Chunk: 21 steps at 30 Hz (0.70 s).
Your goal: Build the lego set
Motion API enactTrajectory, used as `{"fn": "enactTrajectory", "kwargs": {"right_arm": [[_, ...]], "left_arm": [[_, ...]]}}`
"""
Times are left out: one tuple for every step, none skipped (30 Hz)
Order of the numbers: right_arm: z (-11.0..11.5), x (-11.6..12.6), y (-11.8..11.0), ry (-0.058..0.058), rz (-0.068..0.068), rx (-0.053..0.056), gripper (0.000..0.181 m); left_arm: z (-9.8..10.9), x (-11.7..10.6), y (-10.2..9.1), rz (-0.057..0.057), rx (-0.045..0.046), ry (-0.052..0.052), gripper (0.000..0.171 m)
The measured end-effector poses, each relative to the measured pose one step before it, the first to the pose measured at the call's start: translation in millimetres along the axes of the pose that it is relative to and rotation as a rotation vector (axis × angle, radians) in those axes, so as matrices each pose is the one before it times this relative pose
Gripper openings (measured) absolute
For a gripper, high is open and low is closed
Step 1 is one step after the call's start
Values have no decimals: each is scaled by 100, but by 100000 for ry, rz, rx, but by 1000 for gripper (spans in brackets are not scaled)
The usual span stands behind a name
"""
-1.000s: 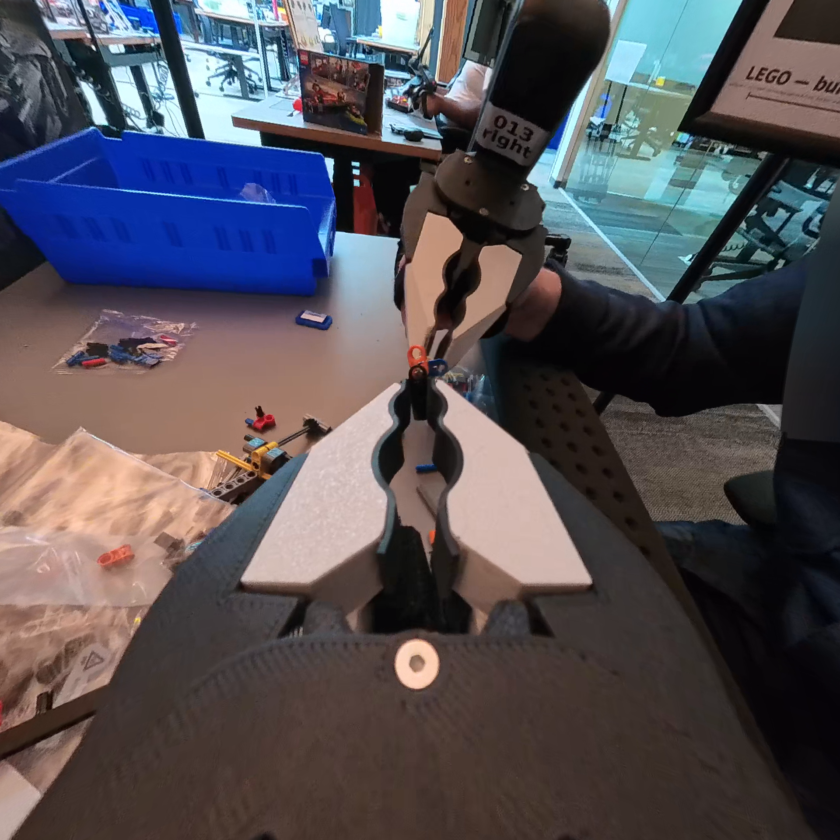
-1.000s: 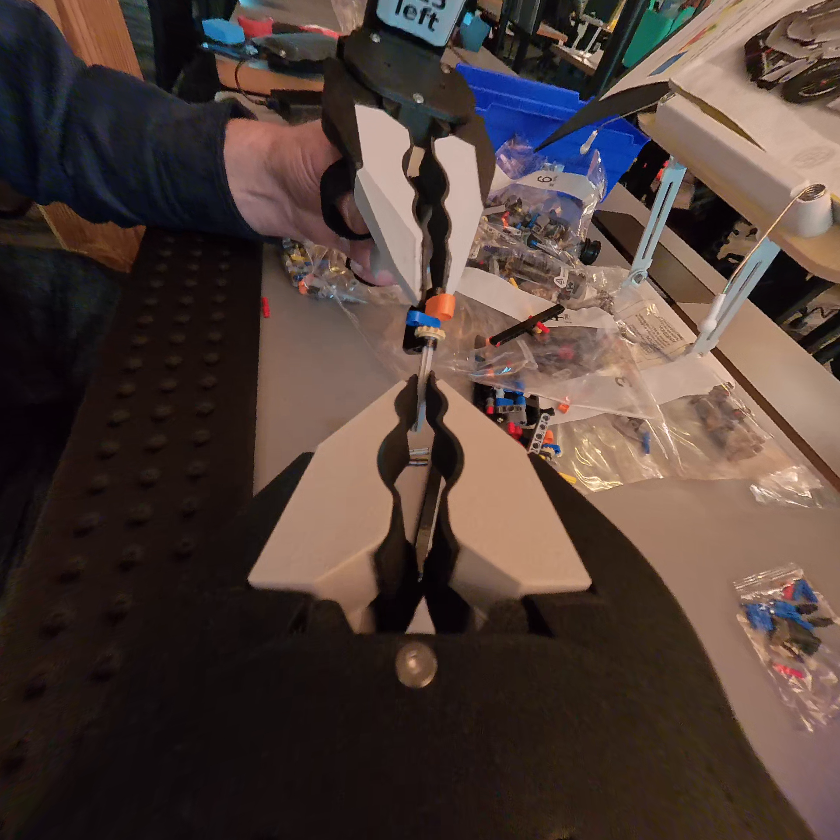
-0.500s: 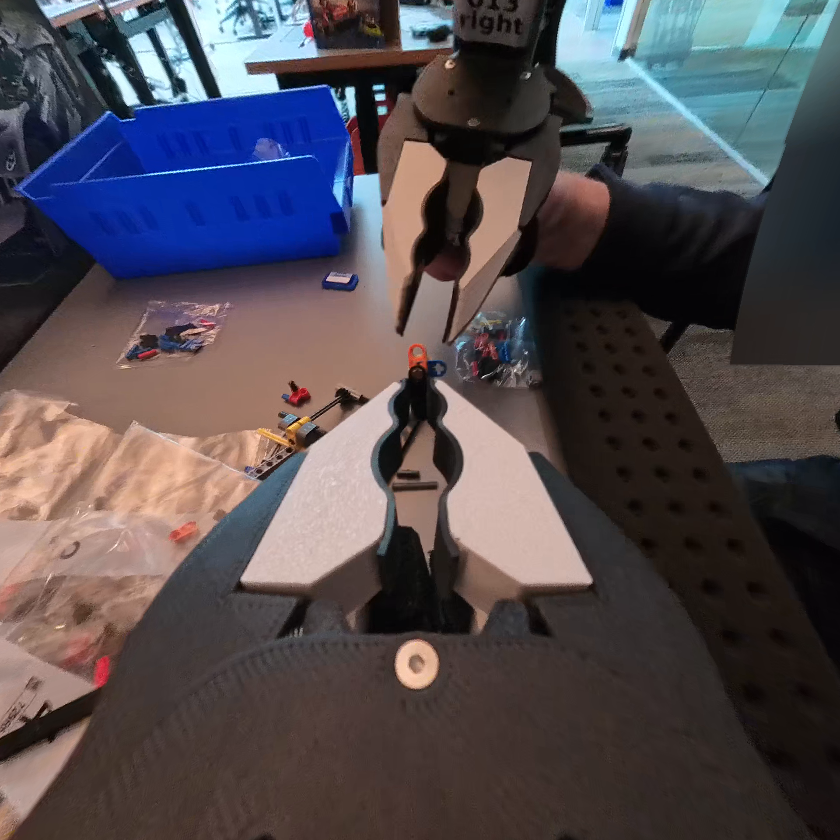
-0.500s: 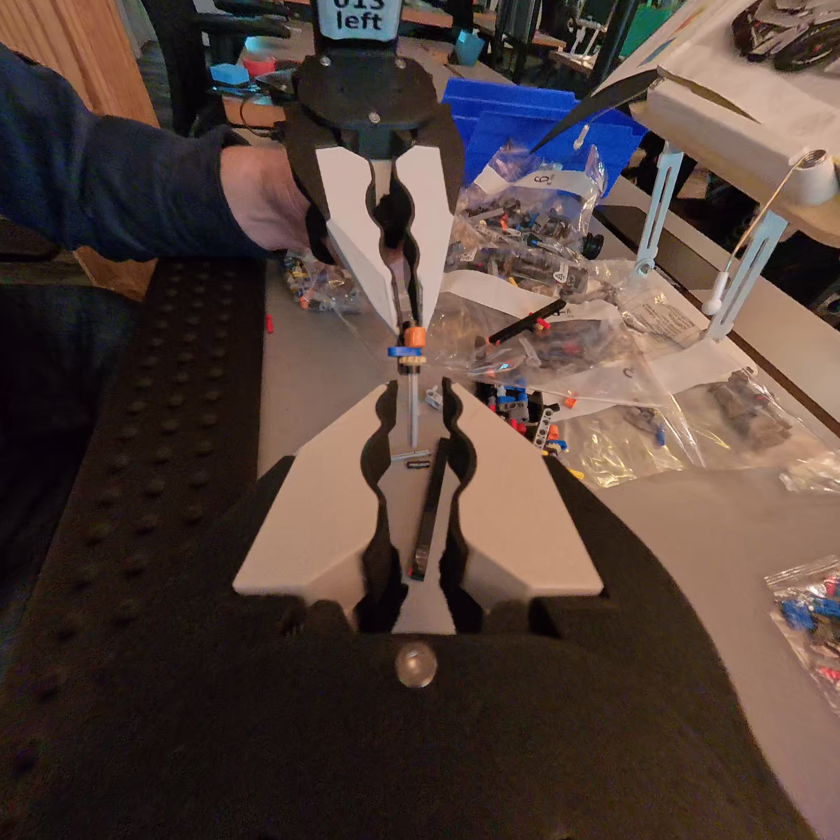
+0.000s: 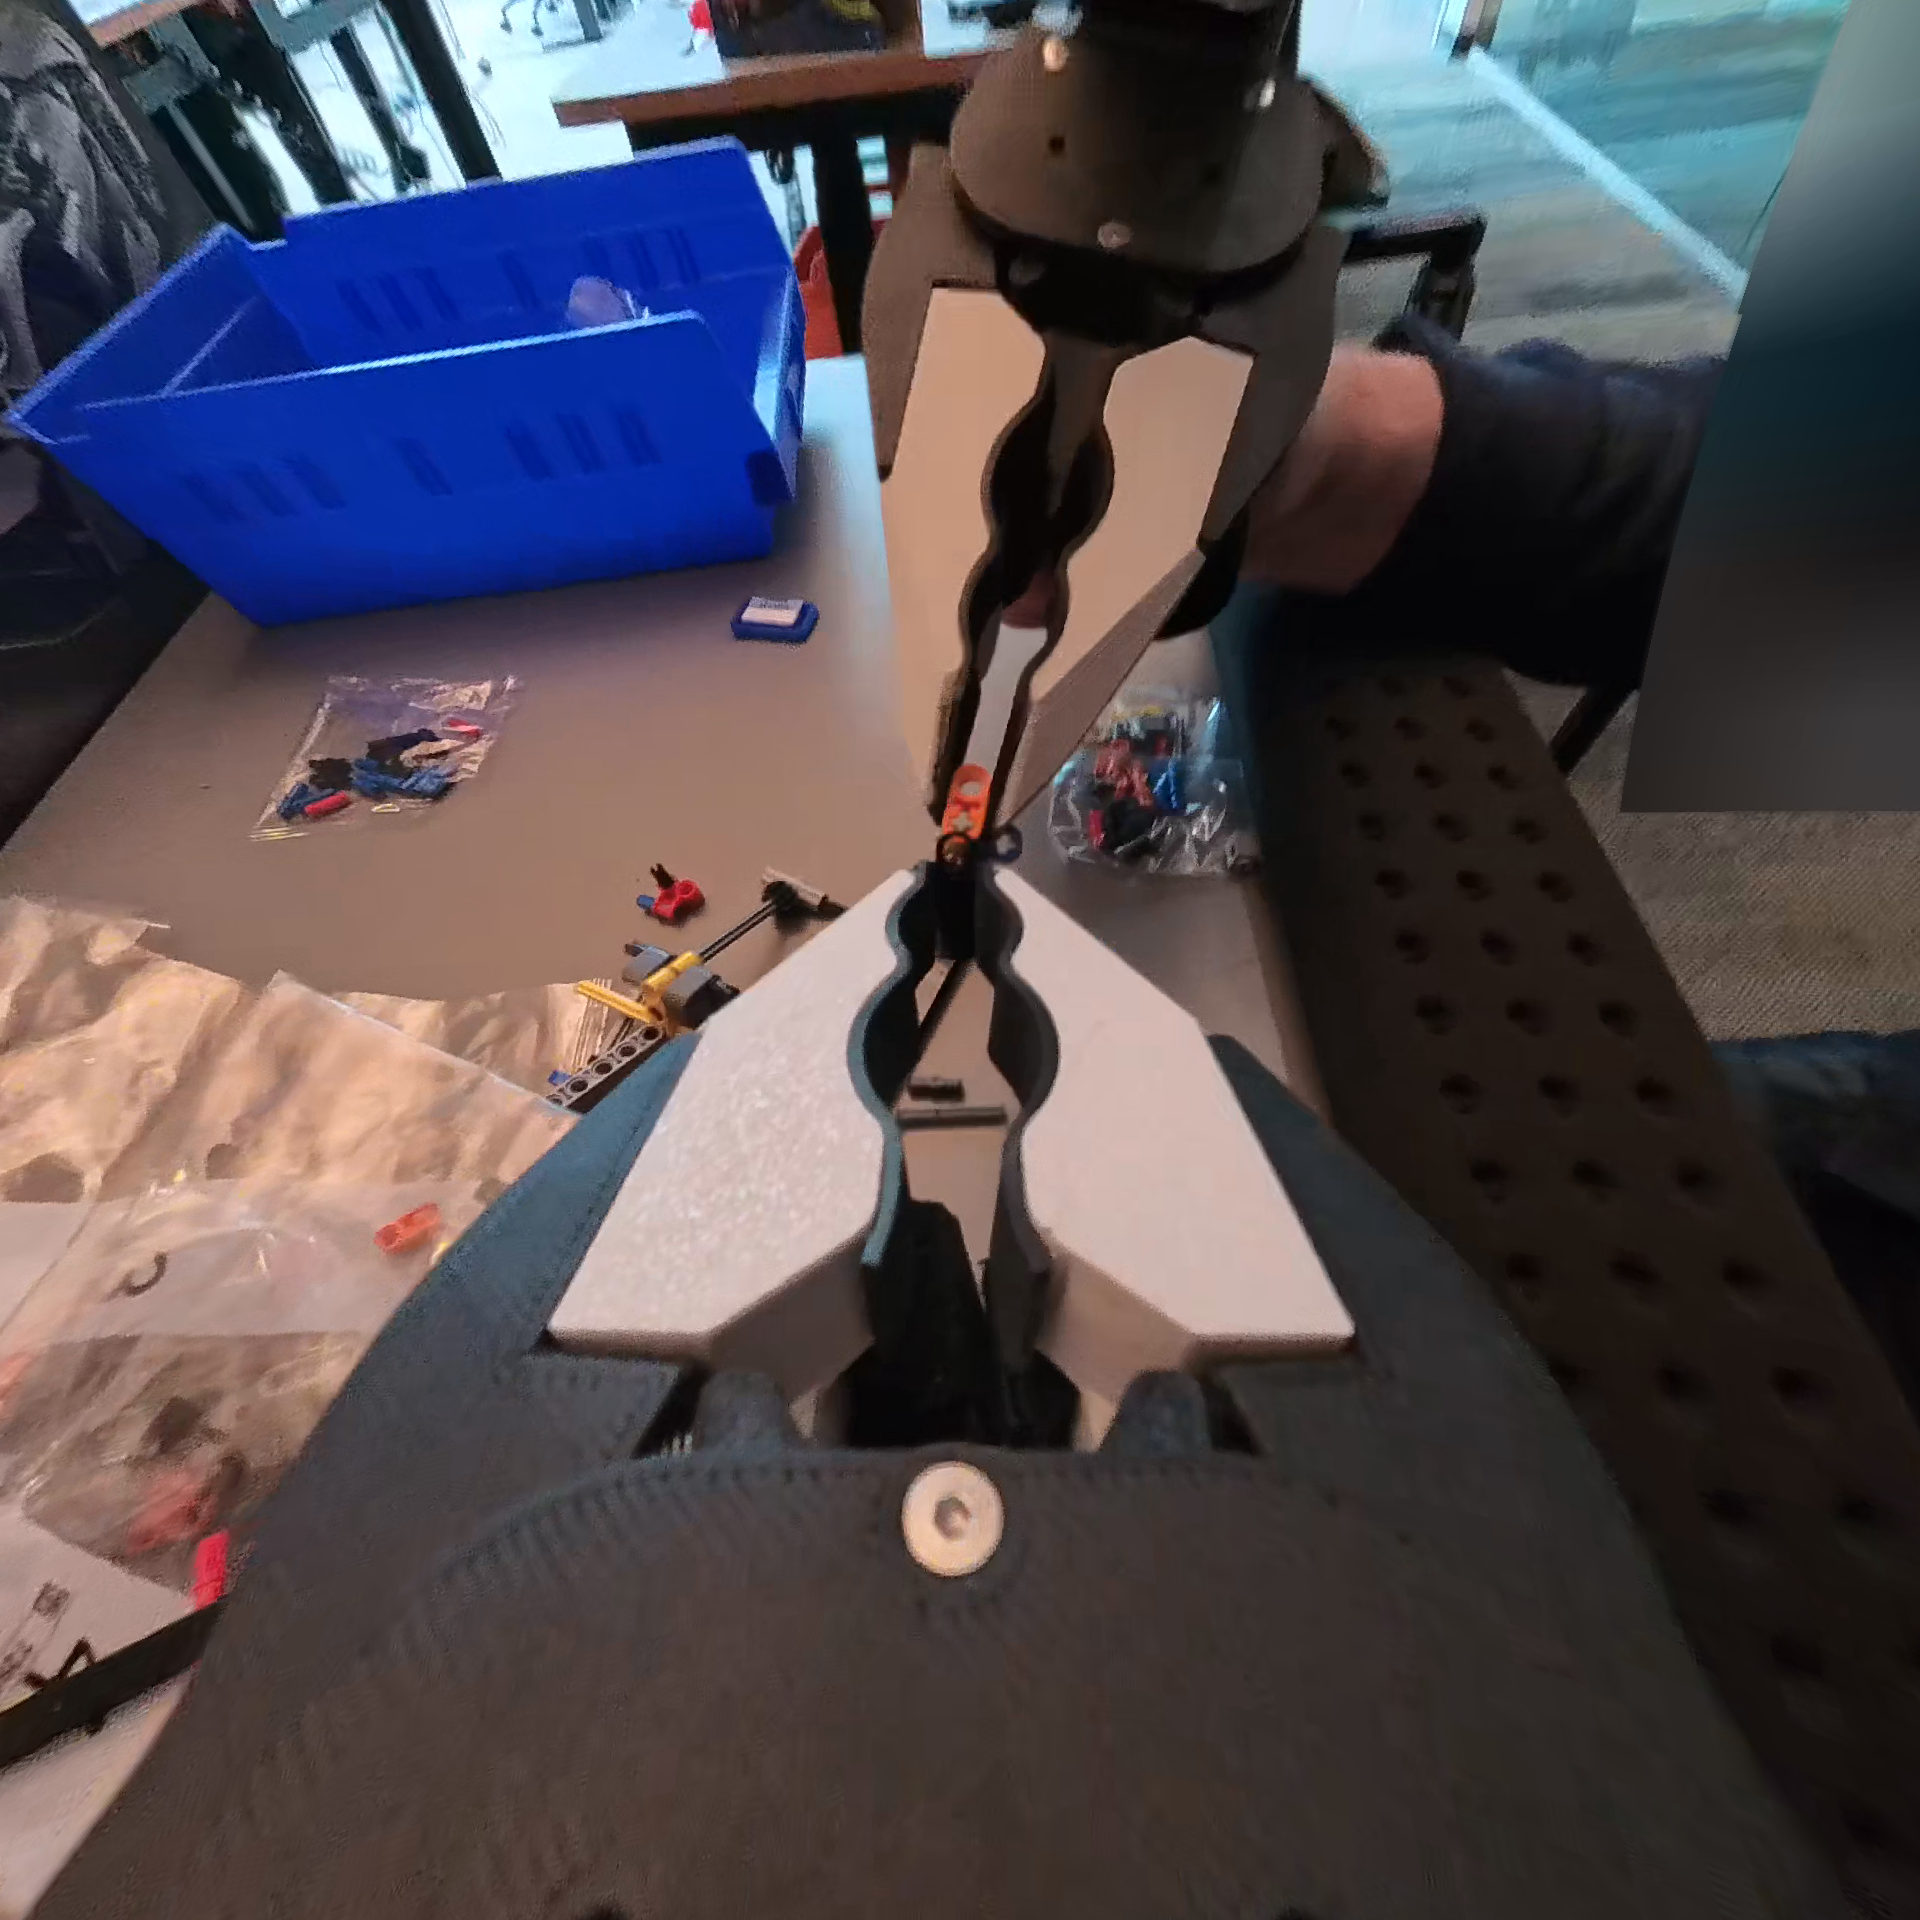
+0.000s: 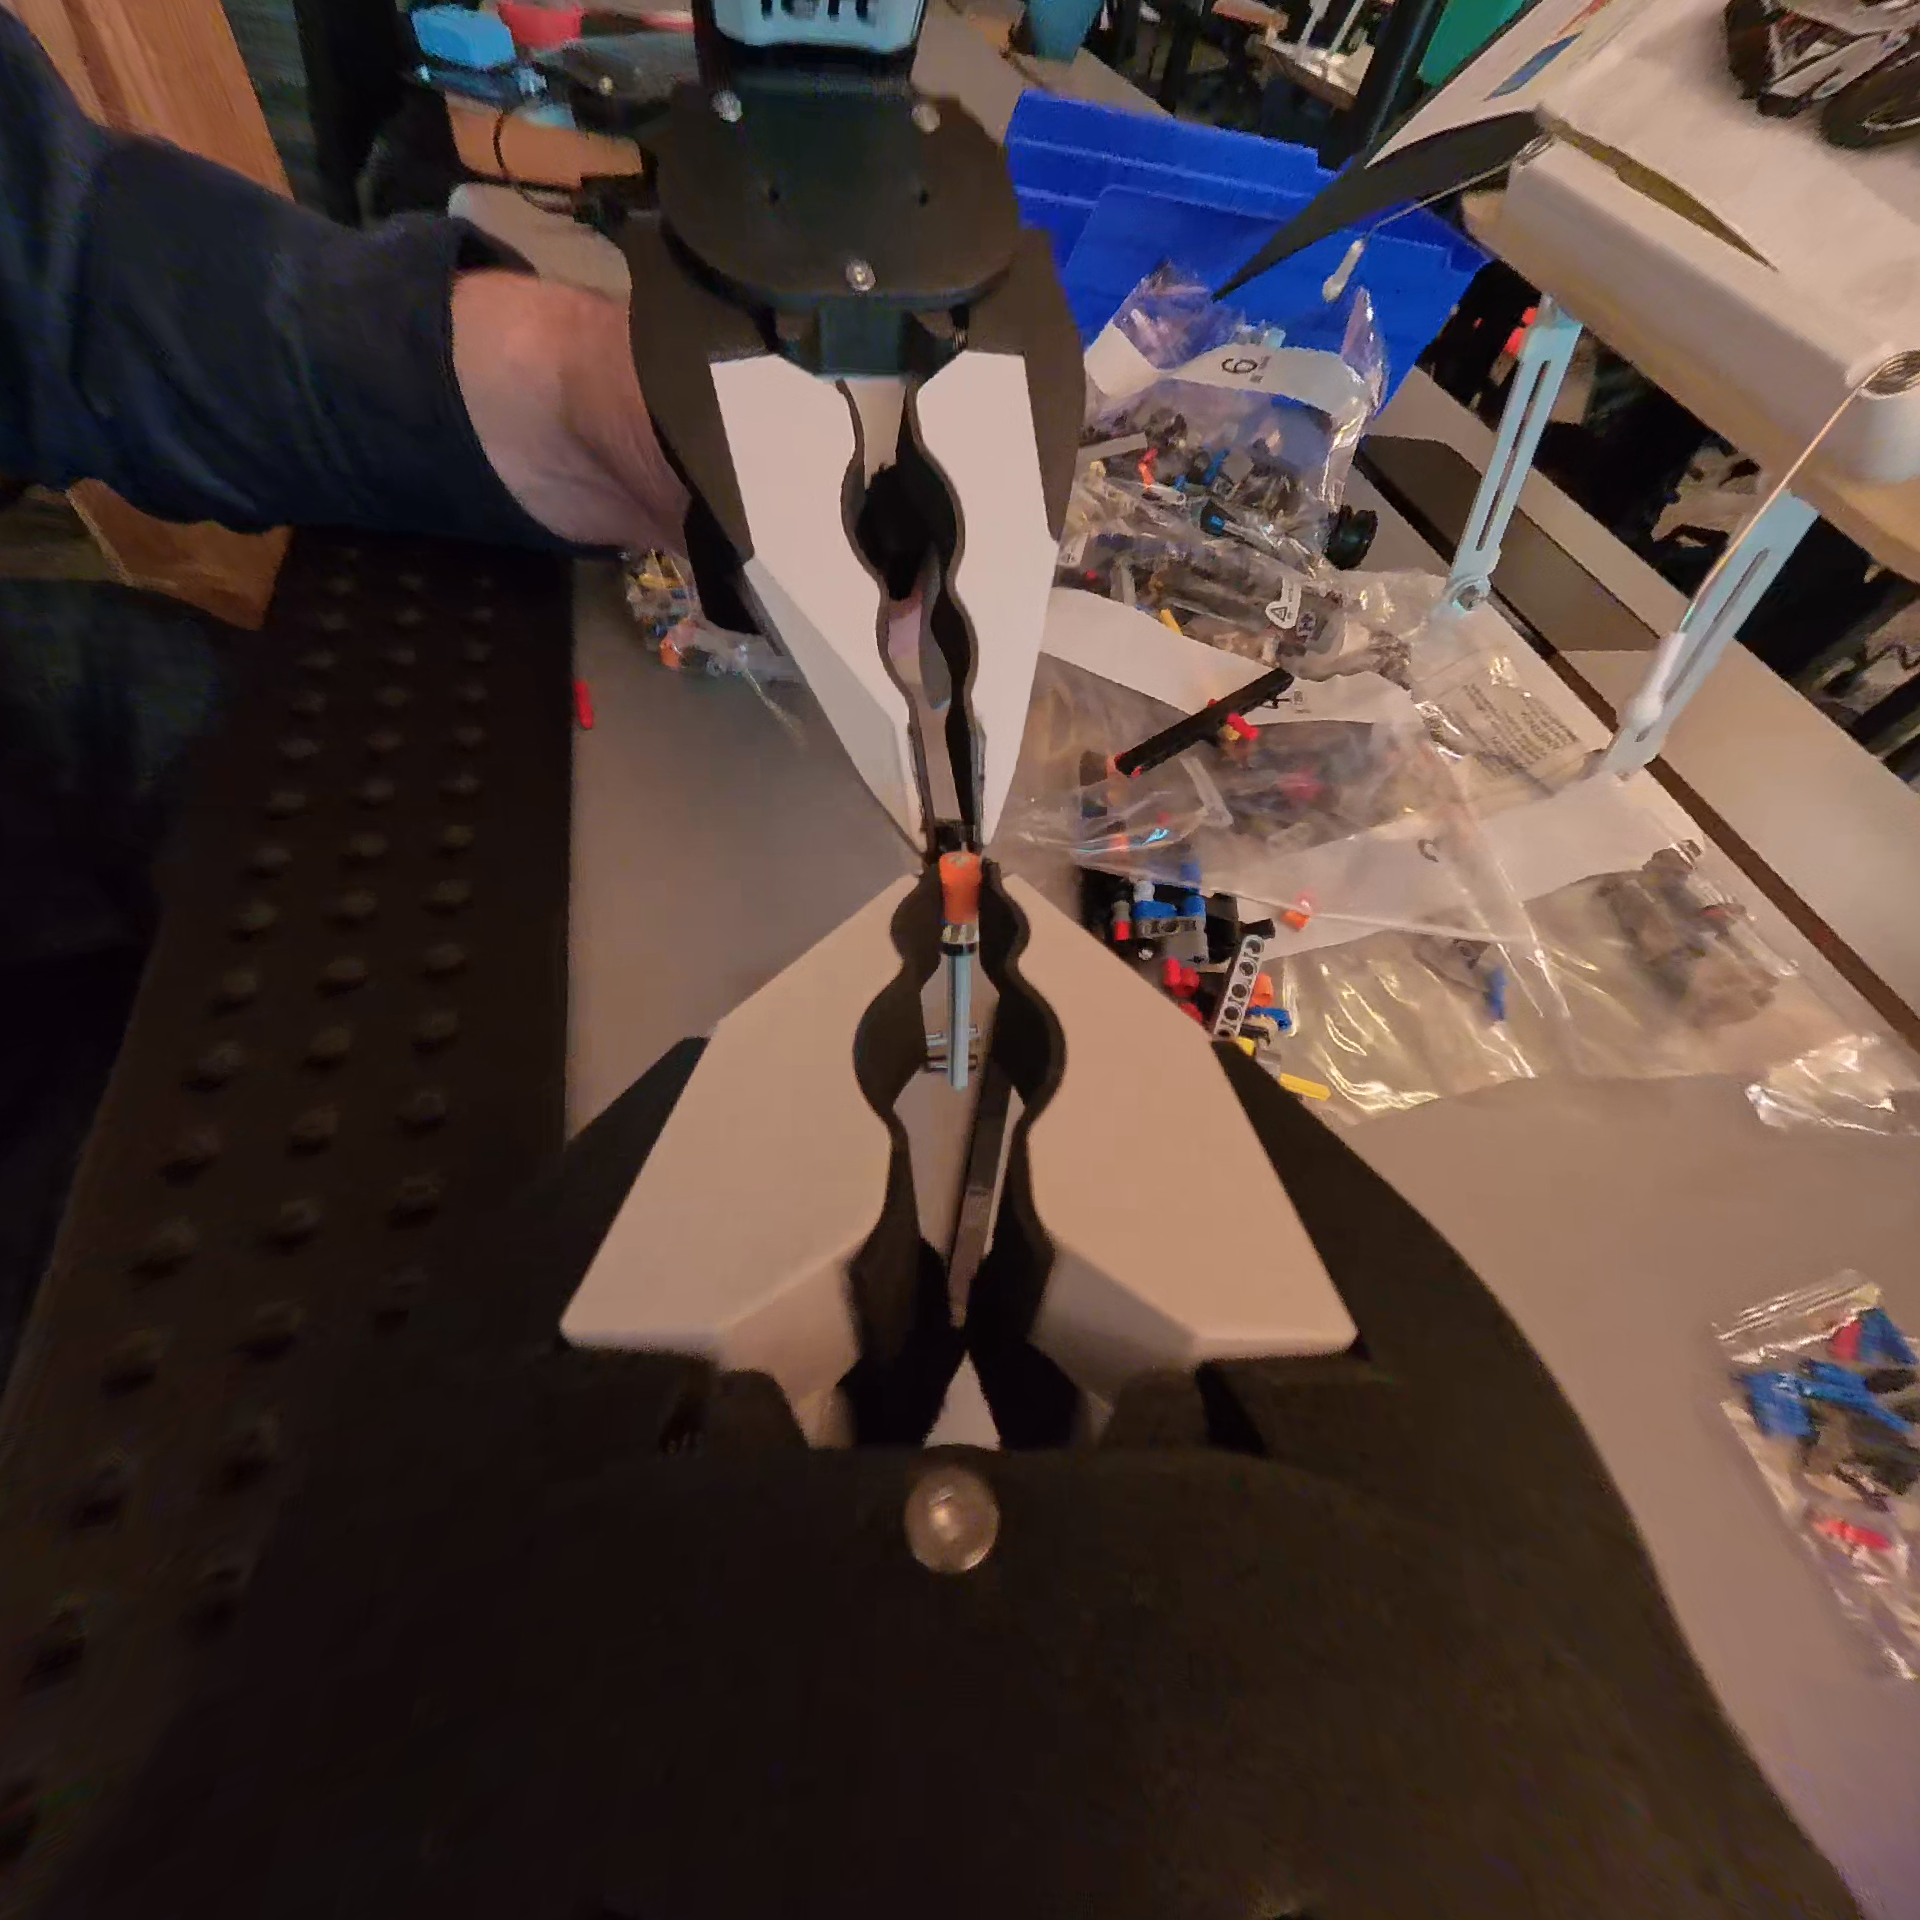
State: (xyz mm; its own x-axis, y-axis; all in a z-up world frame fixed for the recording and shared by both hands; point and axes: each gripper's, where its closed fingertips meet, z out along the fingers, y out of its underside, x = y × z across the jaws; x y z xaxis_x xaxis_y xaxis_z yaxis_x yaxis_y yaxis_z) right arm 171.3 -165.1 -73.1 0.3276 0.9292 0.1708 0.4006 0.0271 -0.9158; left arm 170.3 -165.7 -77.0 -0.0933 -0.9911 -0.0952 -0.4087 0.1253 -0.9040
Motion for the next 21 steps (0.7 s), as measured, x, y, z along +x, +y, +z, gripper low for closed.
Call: {"fn": "enactTrajectory", "kwargs": {"right_arm": [[-197,-19,-209,-96,217,1403,5],[-125,-20,-92,-119,119,755,5],[-163,-45,-244,-11,319,1585,4],[-183,-56,-252,-325,223,1446,5],[-101,-5,-100,-597,654,781,5],[-76,52,-230,-257,685,1084,5],[1,-27,-208,-203,485,816,5],[81,-75,144,-335,191,-556,5],[-3,-79,18,-388,-33,185,5],[-29,-59,-190,-778,692,1350,5],[120,45,-25,-331,898,258,5],[171,128,171,537,434,-988,5],[21,35,-75,154,504,540,5],[-7,-36,-227,-519,1126,1496,5],[51,76,-55,831,-228,196,5],[73,113,79,1098,-995,-773,5],[21,-46,-96,-1005,1284,833,5],[-57,-169,-311,-1745,1722,2316,4],[2,5,-110,-22,618,845,4],[46,78,8,45,957,259,4],[36,-168,-224,-1476,1121,1453,4]], "left_arm": [[-152,15,-331,-712,2146,480,6],[-179,-41,-292,-480,1327,-37,6],[-140,13,-356,-2837,2330,689,7],[-94,125,-294,-2979,2234,1528,7],[-115,-34,-119,-939,878,550,7],[-115,-42,-187,-1268,1246,892,7],[-72,48,-136,-685,909,988,7],[52,-2,210,784,-1317,-227,7],[101,68,100,-1000,96,537,7],[26,99,-82,-1574,1296,1370,6],[13,-12,14,144,-531,177,6],[60,-114,200,2762,-2044,-2031,7],[57,14,14,2085,-425,-1360,7],[57,98,-130,-492,766,391,7],[90,-91,130,-41,-953,-565,7],[138,-148,220,1302,-1503,-1685,7],[178,53,119,-408,-343,-43,7],[87,212,-51,-598,907,1482,7],[10,-38,-36,230,96,-215,7],[87,-106,98,1383,-1129,-1373,7],[156,198,-29,149,-44,653,7]]}}
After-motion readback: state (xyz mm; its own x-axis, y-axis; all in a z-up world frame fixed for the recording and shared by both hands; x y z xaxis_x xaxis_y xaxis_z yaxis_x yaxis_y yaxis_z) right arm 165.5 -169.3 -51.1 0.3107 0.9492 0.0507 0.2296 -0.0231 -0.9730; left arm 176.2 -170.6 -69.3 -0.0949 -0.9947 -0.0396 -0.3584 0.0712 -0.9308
